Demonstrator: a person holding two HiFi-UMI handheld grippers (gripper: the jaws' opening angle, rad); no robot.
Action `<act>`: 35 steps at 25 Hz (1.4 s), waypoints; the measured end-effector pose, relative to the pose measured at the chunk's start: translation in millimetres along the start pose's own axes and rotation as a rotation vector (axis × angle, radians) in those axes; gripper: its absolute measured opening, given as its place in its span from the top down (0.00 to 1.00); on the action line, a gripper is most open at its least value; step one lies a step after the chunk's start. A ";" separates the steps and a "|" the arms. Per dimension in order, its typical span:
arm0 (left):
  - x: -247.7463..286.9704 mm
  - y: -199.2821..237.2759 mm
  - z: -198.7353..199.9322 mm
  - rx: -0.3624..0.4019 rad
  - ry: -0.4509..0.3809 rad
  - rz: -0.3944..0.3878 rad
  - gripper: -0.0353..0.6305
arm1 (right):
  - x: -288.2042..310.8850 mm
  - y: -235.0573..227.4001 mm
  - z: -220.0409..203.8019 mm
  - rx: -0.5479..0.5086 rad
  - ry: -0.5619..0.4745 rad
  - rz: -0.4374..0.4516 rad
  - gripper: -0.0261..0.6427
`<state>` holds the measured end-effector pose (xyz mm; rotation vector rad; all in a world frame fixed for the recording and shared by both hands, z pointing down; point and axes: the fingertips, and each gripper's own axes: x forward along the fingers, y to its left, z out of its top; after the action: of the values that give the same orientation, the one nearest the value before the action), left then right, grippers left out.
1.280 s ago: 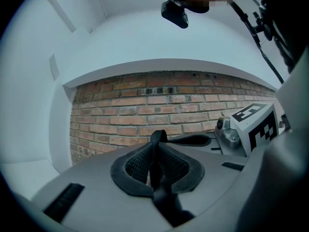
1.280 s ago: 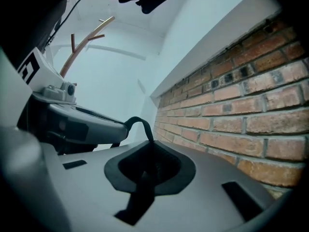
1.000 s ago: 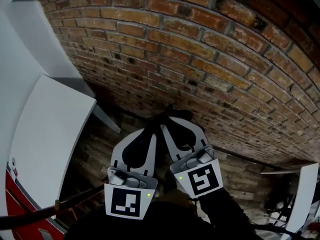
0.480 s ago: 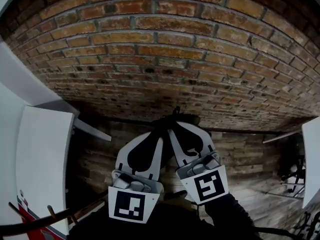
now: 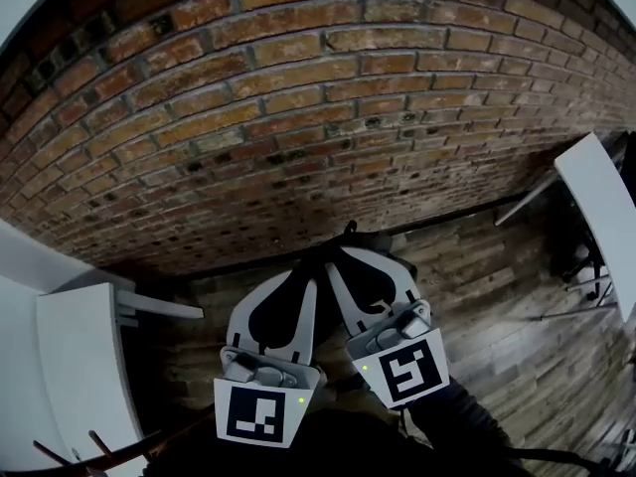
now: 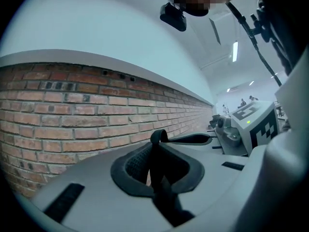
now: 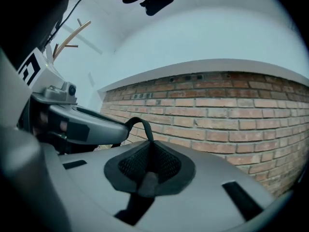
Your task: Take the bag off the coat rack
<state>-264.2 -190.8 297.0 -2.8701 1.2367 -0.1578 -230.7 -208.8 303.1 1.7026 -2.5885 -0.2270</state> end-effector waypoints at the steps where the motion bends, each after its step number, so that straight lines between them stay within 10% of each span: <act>1: 4.2 -14.1 1.3 0.005 -0.001 -0.026 0.88 | -12.4 -9.4 -0.5 0.000 -0.001 -0.028 0.92; 35: 98.9 -562.6 31.1 0.086 -0.113 -1.221 0.88 | -514.5 -284.0 -26.3 -0.065 0.226 -1.199 0.92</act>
<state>213.8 123.4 303.5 -3.0078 -0.6300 -0.0368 235.9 149.2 315.3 2.7695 -1.1066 -0.1109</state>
